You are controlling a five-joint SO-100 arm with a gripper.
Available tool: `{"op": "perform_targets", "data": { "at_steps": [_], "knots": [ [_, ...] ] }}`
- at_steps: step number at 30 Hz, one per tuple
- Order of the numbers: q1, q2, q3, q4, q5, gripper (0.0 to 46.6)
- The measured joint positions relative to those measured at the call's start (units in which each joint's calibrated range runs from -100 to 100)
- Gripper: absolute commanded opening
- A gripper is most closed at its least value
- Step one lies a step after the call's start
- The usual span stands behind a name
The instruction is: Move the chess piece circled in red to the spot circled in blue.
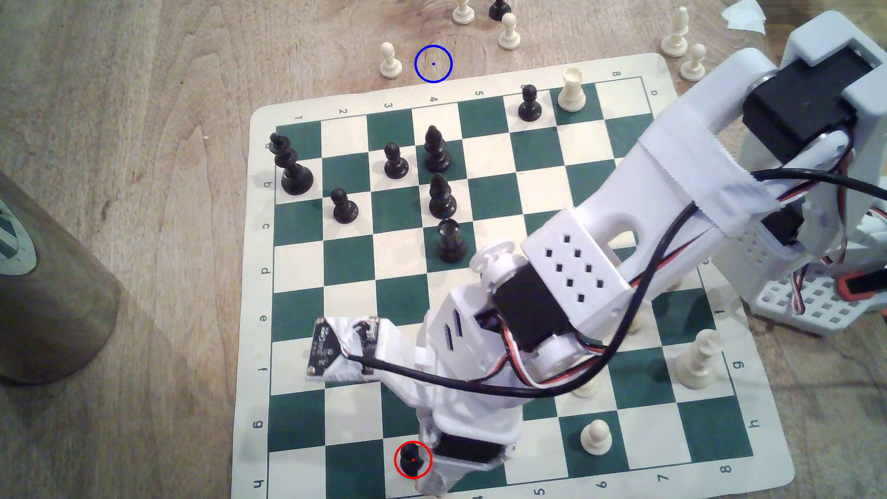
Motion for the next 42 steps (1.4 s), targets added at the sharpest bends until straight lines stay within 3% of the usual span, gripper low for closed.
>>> {"op": "perform_targets", "data": {
  "at_steps": [12, 30, 32, 36, 42],
  "knots": [
    [1.92, 1.93, -1.08, -2.79, -0.29, 14.5],
    [1.18, 2.76, -1.36, -3.11, -0.49, 9.9],
    [1.03, 3.18, -1.81, -3.11, -0.68, 8.6],
    [1.03, 3.27, -2.35, -3.11, -0.88, 0.2],
    [1.03, 3.27, -2.35, -3.11, -0.88, 0.2]
  ]
}}
